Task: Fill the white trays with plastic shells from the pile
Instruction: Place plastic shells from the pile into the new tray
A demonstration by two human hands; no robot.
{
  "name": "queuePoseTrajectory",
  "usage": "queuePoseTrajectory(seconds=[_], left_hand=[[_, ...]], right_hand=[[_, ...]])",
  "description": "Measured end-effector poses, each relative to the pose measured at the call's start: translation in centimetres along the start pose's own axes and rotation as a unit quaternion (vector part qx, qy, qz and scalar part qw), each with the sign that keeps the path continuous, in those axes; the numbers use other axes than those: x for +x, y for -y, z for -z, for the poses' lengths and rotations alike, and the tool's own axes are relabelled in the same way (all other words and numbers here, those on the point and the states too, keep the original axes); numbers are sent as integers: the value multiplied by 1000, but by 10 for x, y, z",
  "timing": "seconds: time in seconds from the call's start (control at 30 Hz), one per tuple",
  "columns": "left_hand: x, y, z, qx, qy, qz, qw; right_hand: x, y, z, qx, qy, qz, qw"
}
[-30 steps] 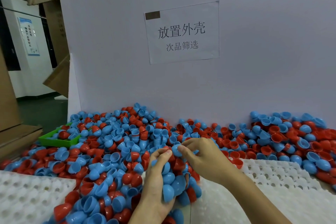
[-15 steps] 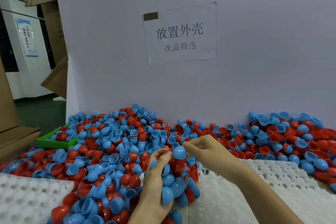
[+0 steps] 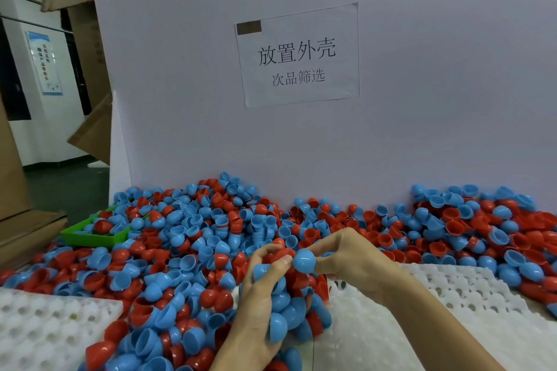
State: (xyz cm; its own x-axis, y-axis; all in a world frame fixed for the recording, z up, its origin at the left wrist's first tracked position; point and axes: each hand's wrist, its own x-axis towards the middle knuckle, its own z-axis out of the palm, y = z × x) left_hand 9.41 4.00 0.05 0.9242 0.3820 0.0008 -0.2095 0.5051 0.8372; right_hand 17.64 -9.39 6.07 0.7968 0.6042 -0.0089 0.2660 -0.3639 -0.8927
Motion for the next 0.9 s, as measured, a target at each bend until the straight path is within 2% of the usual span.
queuePoseTrajectory(seconds=[0.37, 0.47, 0.53, 0.7, 0.9], left_hand=[[6, -2, -4, -24, 8, -1, 1000], [7, -4, 5, -41, 23, -17, 999], [5, -2, 1, -63, -10, 11, 998], [1, 0, 2, -92, -15, 11, 996], [7, -8, -8, -67, -56, 9, 996]], right_hand=[[6, -8, 2, 52, -9, -14, 999], [9, -11, 5, -12, -50, -3, 999], [11, -13, 5, -72, -70, 14, 995], [13, -17, -2, -143, -43, 104, 983], [17, -22, -3, -84, -19, 81, 993]])
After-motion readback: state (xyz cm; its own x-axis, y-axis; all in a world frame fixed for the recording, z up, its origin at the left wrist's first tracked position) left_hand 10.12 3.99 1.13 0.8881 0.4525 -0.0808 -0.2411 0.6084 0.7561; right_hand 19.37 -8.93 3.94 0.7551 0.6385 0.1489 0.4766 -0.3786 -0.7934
